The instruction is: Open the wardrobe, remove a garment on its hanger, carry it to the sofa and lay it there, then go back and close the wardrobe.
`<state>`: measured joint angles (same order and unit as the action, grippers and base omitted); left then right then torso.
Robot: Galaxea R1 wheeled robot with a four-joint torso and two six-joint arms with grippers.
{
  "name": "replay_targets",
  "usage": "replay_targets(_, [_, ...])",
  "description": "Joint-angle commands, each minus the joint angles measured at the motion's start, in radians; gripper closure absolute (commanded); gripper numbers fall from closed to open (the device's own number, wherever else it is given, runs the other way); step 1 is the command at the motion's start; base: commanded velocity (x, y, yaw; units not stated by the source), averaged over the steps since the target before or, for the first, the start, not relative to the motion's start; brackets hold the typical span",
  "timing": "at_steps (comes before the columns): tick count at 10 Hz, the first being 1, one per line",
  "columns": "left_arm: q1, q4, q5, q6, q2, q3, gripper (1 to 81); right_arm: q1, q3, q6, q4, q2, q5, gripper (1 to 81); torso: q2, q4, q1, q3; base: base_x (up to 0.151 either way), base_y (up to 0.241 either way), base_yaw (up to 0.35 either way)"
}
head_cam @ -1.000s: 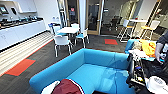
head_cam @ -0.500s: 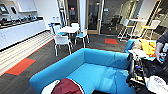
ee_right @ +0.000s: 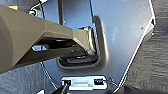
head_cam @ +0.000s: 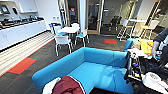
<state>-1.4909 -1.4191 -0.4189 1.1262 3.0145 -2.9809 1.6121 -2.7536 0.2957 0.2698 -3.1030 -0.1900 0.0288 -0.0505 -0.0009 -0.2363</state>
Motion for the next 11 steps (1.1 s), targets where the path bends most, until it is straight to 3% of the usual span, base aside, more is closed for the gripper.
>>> replay_targets(1, [0.019, -0.014, 0.031, -0.003, -0.008, -0.014, 1.0, -0.007, 0.002, -0.004, 0.014, -0.015, 0.058, 1.0, 0.0, 0.0, 0.001, 0.0, -0.09, 0.0, 0.0])
replay_targets(6, [0.019, -0.014, 0.031, 0.0, -0.006, -0.014, 1.0, -0.007, 0.002, -0.004, 0.014, -0.016, 0.058, 1.0, 0.001, 0.0, 0.001, 0.0, -0.082, 0.0, 0.0])
replay_targets(11, [0.016, -0.012, 0.031, 0.0, -0.009, -0.014, 1.0, -0.011, 0.002, -0.004, 0.015, -0.016, 0.06, 1.0, 0.001, 0.0, 0.001, 0.001, 0.0, 0.0, 0.0])
